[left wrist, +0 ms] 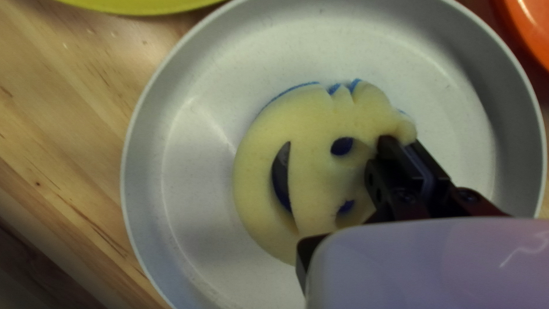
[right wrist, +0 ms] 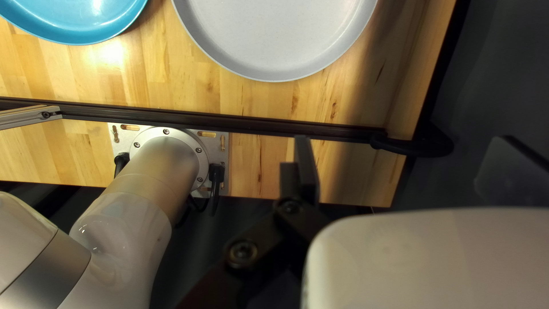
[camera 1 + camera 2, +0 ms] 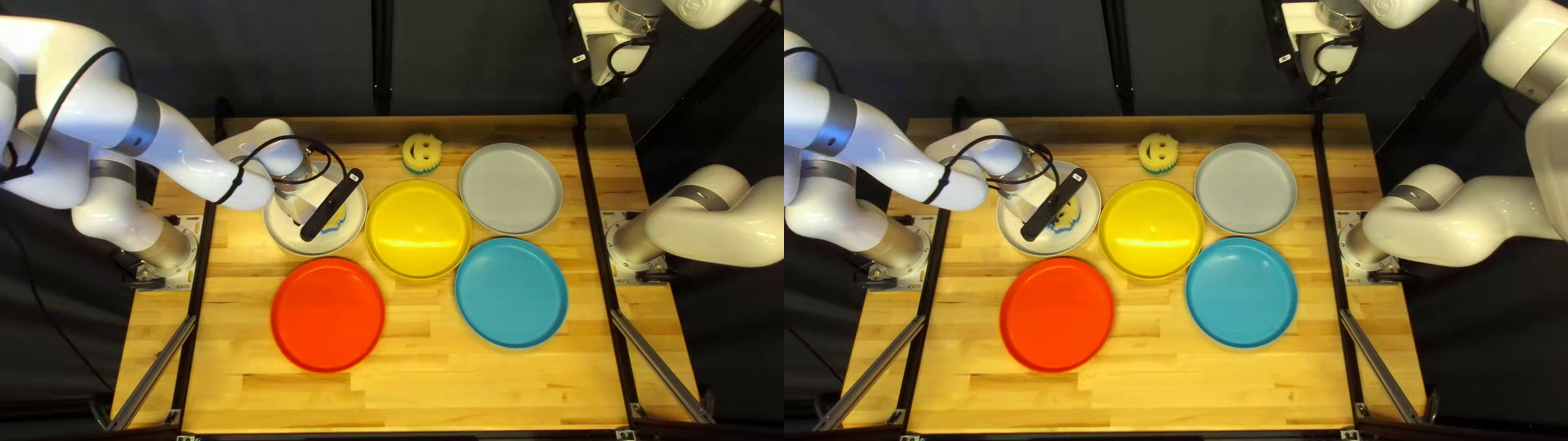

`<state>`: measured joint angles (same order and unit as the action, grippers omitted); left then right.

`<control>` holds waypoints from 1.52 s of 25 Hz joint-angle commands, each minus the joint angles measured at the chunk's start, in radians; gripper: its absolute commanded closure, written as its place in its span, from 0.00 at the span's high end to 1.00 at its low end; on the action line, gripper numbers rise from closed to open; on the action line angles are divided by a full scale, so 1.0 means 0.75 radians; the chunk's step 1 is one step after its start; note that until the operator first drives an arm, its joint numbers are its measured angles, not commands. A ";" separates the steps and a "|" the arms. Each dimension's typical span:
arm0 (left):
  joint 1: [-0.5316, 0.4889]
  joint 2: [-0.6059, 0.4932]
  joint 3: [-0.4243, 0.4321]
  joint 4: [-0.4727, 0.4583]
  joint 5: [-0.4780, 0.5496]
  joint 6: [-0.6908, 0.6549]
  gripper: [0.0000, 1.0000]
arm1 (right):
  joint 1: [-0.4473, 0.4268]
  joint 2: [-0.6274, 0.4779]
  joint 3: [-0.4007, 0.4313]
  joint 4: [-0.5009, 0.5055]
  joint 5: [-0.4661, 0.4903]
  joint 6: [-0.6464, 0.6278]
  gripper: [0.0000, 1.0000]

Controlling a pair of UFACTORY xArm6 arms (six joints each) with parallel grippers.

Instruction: Pick up sponge and scrub the plate

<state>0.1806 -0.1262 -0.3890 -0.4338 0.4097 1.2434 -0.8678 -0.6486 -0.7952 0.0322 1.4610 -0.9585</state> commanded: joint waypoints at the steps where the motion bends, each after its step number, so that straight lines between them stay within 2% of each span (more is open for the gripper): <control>1: -0.002 -0.046 0.058 -0.008 -0.006 0.009 0.00 | 0.000 0.000 0.000 0.000 0.000 0.000 1.00; 9: 0.069 -0.299 0.251 0.089 0.087 -0.065 0.00 | 0.000 0.000 0.000 0.000 0.000 0.000 1.00; 13: 0.090 -0.376 0.288 0.137 0.136 -0.113 0.00 | 0.000 0.000 0.000 0.000 0.000 0.000 1.00; 19: 0.051 -0.313 0.268 0.120 0.093 -0.132 0.00 | 0.000 0.000 0.000 0.000 0.000 0.000 1.00; 25: -0.052 -0.149 0.172 0.035 -0.002 -0.114 0.00 | 0.000 0.000 0.000 0.000 0.000 0.000 1.00; 29: -0.105 -0.099 0.120 0.029 -0.027 -0.137 0.00 | 0.000 0.000 0.000 0.000 0.000 0.000 1.00; 33: -0.131 -0.088 0.094 0.047 -0.031 -0.163 0.00 | 0.000 0.000 0.000 0.000 0.000 0.000 1.00; 38: -0.073 -0.164 0.160 0.057 -0.004 -0.122 0.00 | 0.000 0.000 0.000 0.000 0.000 0.000 1.00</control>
<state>0.1007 -0.2183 -0.2951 -0.3937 0.3935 1.1341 -0.8678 -0.6486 -0.7952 0.0322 1.4610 -0.9585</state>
